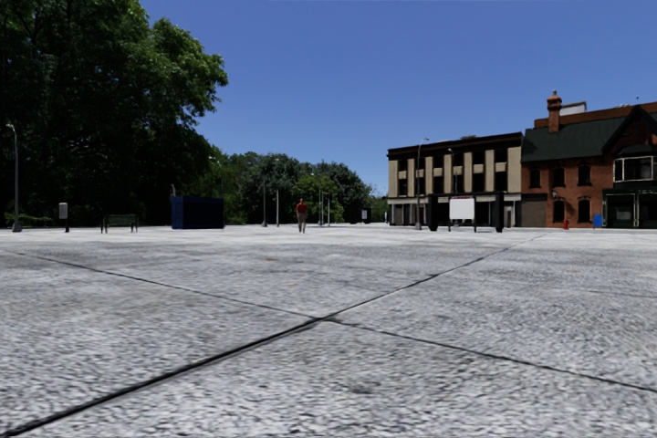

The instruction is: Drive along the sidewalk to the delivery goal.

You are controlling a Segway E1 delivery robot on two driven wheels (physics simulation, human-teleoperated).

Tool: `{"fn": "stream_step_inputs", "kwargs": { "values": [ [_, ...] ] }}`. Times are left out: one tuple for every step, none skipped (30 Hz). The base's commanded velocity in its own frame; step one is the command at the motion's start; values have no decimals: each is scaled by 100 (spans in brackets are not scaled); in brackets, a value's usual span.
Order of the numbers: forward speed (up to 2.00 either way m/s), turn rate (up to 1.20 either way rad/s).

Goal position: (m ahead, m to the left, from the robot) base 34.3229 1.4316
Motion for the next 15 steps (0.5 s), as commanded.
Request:
{"fn": "stream_step_inputs", "kwargs": {
  "values": [
    [200, 0],
    [200, 0],
    [200, 0],
    [200, 0],
    [200, 0],
    [200, 0],
    [200, 0],
    [200, 0],
    [200, 0],
    [200, 0],
    [200, 0],
    [200, 0],
    [200, 0],
    [200, 0],
    [200, 0]
  ]
}}
